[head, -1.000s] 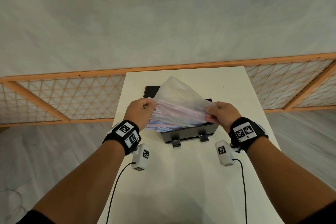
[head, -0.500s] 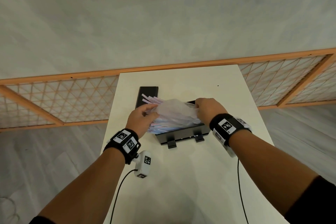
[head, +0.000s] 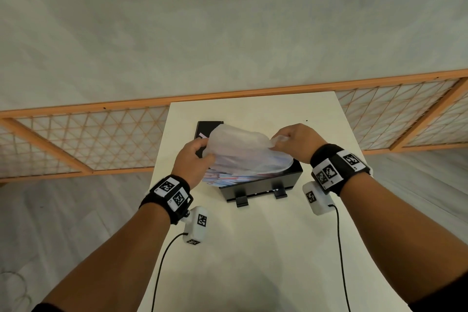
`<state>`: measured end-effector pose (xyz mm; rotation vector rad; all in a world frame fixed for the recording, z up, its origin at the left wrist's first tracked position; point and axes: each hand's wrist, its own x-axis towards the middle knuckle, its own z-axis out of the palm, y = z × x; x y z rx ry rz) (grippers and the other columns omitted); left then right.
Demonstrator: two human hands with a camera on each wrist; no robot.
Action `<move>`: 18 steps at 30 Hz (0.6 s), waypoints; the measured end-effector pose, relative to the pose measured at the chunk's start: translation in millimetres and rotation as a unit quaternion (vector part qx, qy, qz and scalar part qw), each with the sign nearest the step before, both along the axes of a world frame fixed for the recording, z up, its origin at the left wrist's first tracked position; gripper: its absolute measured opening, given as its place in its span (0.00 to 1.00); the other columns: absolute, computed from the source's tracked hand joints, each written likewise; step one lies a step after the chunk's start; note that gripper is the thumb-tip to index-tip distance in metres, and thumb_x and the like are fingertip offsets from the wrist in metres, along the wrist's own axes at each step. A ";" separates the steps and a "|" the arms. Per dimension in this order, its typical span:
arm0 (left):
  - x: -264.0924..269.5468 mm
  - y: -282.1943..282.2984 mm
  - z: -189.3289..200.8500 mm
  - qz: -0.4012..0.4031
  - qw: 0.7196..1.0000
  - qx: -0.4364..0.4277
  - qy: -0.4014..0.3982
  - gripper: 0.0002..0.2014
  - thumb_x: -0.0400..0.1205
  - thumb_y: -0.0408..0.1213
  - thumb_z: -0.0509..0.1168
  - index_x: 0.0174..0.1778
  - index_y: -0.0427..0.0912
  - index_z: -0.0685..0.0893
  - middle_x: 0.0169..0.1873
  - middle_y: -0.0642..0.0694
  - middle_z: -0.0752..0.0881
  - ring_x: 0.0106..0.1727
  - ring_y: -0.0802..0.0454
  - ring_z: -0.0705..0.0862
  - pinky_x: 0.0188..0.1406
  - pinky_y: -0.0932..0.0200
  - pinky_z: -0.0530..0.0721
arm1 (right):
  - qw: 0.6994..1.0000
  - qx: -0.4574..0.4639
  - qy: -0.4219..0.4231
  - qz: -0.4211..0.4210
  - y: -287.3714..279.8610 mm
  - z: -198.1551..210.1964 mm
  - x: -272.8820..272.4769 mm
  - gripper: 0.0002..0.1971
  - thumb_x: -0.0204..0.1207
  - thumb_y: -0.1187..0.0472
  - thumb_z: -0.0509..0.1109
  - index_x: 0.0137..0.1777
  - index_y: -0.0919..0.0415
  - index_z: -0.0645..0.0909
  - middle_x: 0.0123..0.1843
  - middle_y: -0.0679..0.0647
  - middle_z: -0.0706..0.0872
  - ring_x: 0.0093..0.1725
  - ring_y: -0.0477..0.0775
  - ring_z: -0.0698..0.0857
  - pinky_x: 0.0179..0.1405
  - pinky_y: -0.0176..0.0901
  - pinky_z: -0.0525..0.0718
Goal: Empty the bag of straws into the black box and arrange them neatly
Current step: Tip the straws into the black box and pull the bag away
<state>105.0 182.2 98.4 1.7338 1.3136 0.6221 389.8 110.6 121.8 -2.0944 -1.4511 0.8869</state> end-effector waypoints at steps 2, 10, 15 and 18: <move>1.2 -0.5 1.8 -0.034 0.999 -0.002 -0.004 0.16 0.80 0.35 0.72 0.62 0.56 0.85 0.66 0.52 0.84 0.66 0.53 0.82 0.56 0.68 0.78 | 1.000 0.003 0.028 -0.007 -0.3 -2.7 4.8 0.08 0.73 0.49 0.76 0.47 0.51 0.91 0.49 0.51 0.91 0.51 0.54 0.87 0.53 0.44 0.84; 14.7 0.8 27.1 -0.007 0.997 0.059 -0.044 0.06 0.85 0.46 0.71 0.54 0.55 0.92 0.69 0.57 0.83 0.68 0.64 0.79 0.68 0.65 0.74 | 0.997 -0.004 0.070 -0.045 -11.0 -13.0 14.5 0.23 0.80 0.48 0.73 0.27 0.58 0.74 0.24 0.48 0.68 0.28 0.51 0.68 0.32 0.42 0.68; 32.3 -1.7 51.6 -0.035 0.992 0.087 -0.085 0.04 0.85 0.43 0.71 0.49 0.52 0.92 0.47 0.59 0.91 0.50 0.66 0.87 0.53 0.71 0.81 | 0.998 0.016 0.037 -0.046 -13.3 -15.7 18.6 0.19 0.80 0.50 0.72 0.47 0.71 0.85 0.35 0.64 0.80 0.37 0.55 0.76 0.39 0.45 0.74; 38.3 -2.5 58.4 -0.047 0.990 0.106 -0.086 0.04 0.85 0.42 0.71 0.48 0.51 0.92 0.43 0.58 0.91 0.45 0.64 0.86 0.48 0.74 0.79 | 0.997 0.041 0.034 -0.054 -16.4 -15.5 23.0 0.16 0.80 0.51 0.71 0.43 0.67 0.85 0.32 0.55 0.79 0.34 0.54 0.76 0.38 0.44 0.75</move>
